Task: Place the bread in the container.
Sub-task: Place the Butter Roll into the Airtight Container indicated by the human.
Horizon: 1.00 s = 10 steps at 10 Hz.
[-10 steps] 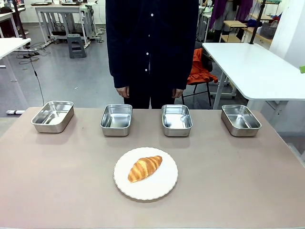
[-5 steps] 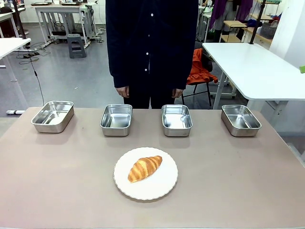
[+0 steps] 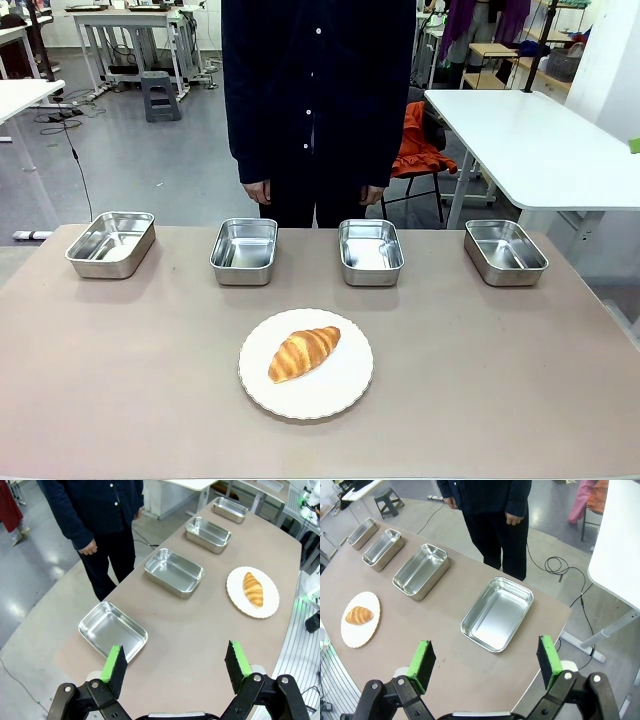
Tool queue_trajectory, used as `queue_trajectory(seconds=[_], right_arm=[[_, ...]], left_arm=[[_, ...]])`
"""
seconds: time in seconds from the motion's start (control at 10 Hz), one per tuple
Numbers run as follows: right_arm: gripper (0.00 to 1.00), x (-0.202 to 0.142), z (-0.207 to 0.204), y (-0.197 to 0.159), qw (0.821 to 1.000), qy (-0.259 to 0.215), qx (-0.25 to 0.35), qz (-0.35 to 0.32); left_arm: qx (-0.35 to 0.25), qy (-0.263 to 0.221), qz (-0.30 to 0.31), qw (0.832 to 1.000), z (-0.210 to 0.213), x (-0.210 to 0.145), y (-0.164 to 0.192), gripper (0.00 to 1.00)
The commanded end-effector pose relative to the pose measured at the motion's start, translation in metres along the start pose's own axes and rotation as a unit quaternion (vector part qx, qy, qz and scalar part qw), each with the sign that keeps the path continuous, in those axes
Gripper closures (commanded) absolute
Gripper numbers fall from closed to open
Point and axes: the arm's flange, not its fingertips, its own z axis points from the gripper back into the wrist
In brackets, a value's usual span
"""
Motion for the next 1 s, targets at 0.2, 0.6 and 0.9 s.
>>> queue_trajectory(seconds=[0.2,0.6,0.9], right_arm=[[0.0,0.0008,-0.0019,-0.0024,1.0,-0.014,0.003,0.009],[0.0,0.0008,-0.0019,-0.0024,1.0,-0.014,0.003,0.009],[0.0,0.0008,-0.0019,-0.0024,1.0,-0.014,0.003,0.009]], left_arm=[[0.002,0.001,-0.003,1.0,0.0024,0.0,0.0001,0.0],[0.002,0.001,-0.003,1.0,0.0024,0.0,0.0001,0.0],[0.002,0.001,-0.003,1.0,0.0024,0.0,0.0001,0.0]])
